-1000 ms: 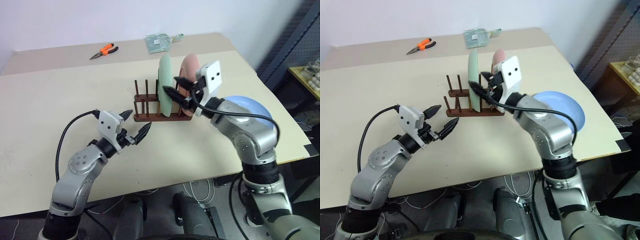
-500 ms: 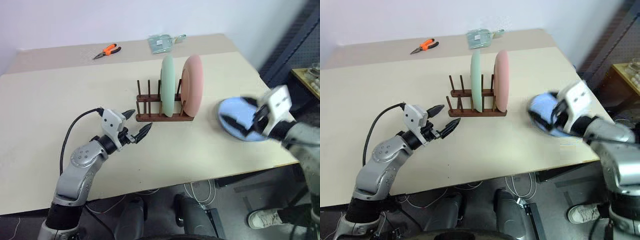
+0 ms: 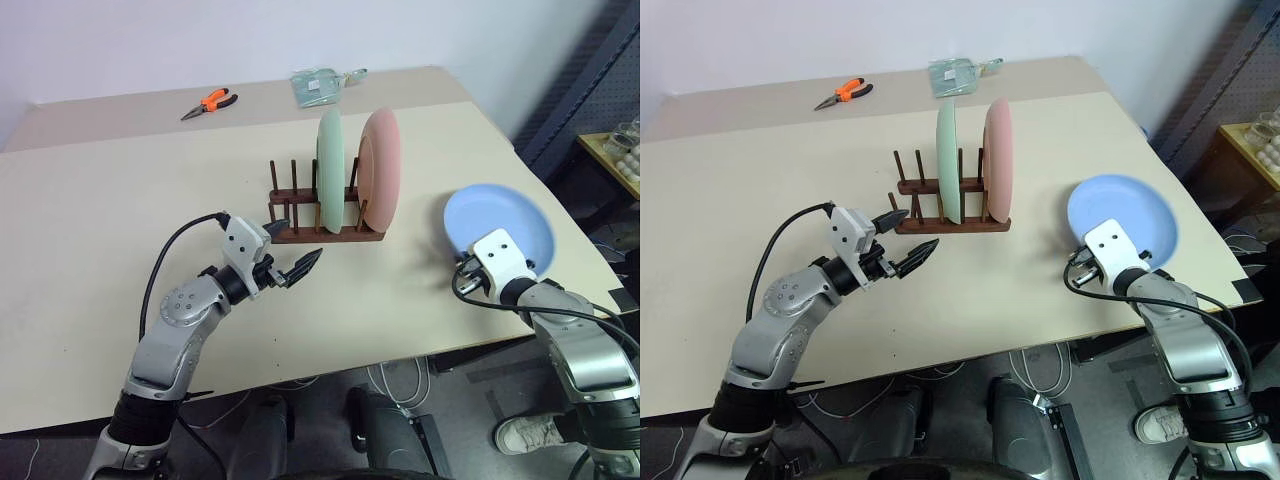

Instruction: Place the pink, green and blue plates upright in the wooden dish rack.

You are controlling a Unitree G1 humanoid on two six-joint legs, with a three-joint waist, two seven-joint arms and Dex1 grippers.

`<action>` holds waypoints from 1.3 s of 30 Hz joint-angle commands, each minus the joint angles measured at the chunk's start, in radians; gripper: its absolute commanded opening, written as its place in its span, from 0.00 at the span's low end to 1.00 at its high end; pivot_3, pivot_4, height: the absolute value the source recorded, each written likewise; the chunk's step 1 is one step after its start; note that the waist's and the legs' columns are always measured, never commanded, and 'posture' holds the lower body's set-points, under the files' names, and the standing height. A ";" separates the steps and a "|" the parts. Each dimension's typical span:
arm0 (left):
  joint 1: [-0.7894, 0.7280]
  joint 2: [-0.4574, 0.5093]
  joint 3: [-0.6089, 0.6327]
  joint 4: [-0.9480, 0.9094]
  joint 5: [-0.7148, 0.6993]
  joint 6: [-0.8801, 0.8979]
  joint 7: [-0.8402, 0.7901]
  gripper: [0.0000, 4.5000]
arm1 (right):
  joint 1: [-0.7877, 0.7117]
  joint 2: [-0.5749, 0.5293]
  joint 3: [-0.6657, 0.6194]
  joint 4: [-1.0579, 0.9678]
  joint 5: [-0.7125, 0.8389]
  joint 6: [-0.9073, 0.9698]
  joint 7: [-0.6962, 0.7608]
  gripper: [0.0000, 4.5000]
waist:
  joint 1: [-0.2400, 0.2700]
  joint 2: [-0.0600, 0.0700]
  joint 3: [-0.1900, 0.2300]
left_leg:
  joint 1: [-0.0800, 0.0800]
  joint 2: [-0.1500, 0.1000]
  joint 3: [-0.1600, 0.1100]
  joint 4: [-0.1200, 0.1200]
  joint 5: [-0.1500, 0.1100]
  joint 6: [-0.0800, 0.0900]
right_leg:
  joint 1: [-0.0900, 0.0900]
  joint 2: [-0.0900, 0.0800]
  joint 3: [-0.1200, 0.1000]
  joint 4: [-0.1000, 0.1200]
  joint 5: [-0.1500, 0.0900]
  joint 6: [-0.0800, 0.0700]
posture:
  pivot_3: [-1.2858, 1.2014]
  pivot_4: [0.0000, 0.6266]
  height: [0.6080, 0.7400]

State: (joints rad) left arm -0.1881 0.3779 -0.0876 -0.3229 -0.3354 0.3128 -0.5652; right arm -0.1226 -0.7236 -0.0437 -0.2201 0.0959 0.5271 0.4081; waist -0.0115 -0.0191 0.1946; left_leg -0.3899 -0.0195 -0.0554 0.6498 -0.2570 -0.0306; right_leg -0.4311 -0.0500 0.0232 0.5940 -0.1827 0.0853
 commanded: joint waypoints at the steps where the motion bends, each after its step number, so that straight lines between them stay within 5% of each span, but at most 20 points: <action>1: 0.008 -0.004 0.031 -0.025 0.018 -0.041 0.021 0.92 | -0.081 -0.006 -0.062 -0.087 -0.017 -0.097 -0.013 0.01 | -0.003 0.000 0.000 | 0.000 0.000 0.000 0.000 0.000 0.000 | 0.000 0.000 0.000 0.000 0.000 0.000 | 0.52 0.24 0.99; 4: 0.015 0.001 0.082 0.026 0.074 -0.109 0.080 0.92 | -0.241 0.066 -0.178 -0.187 0.131 -0.111 -0.029 0.01 | -0.009 0.002 0.001 | 0.000 0.001 0.001 0.000 0.000 0.000 | -0.001 0.001 0.001 0.001 0.000 0.000 | 0.52 0.24 0.99; 9: 0.008 -0.010 0.168 0.135 0.146 -0.227 0.181 0.92 | -0.529 0.234 -0.359 -0.335 0.742 0.081 -0.113 0.01 | 0.003 0.001 0.000 | 0.000 0.003 -0.003 -0.001 0.000 0.000 | -0.001 0.003 -0.001 0.002 0.003 -0.002 | 0.52 0.24 0.99; 14: 0.005 -0.024 0.210 0.194 0.170 -0.283 0.235 0.92 | -0.638 0.398 -0.301 -0.364 1.239 0.118 -0.311 0.01 | 0.001 0.001 0.000 | -0.001 0.005 -0.003 -0.001 0.000 0.001 | 0.000 0.000 -0.003 0.001 0.002 -0.003 | 0.52 0.24 0.99; 17: 0.014 -0.028 0.208 0.196 0.166 -0.290 0.231 0.92 | -0.655 0.526 -0.206 -0.335 1.396 0.097 -0.414 0.01 | -0.003 0.001 0.001 | 0.000 0.005 -0.002 -0.001 0.000 0.001 | 0.000 0.000 -0.001 0.002 0.002 -0.003 | 0.52 0.24 0.99; 23: 0.089 -0.011 0.192 0.145 0.137 -0.261 0.165 0.92 | -0.669 0.701 -0.061 -0.141 1.406 0.105 -0.550 0.01 | -0.009 0.002 0.001 | 0.000 0.006 -0.001 -0.002 0.000 0.001 | -0.001 0.001 -0.001 0.003 0.003 -0.003 | 0.52 0.24 0.99; 31: 0.215 0.032 0.152 0.104 0.155 -0.261 0.088 0.92 | -0.757 0.788 0.015 0.055 1.308 0.132 -0.641 0.01 | -0.009 0.002 0.001 | -0.001 0.007 -0.001 -0.002 0.000 0.001 | -0.004 0.001 -0.001 0.003 0.002 -0.004 | 0.52 0.24 0.99; 39: 0.208 0.015 0.139 0.094 0.146 -0.245 0.094 0.92 | -0.761 0.811 0.028 0.046 1.187 0.146 -0.708 0.01 | -0.008 0.002 0.001 | -0.001 0.007 -0.001 -0.002 0.000 0.001 | -0.004 0.001 -0.001 0.003 0.003 -0.004 | 0.52 0.24 0.99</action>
State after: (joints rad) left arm 0.0279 0.3924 0.0518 -0.1823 -0.1848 0.0646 -0.4721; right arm -0.8571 0.0810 -0.0086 -0.1438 1.3053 0.6727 -0.2957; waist -0.0190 -0.0167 0.1953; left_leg -0.3911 -0.0126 -0.0561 0.6476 -0.2574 -0.0296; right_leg -0.4351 -0.0486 0.0224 0.5968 -0.1800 0.0816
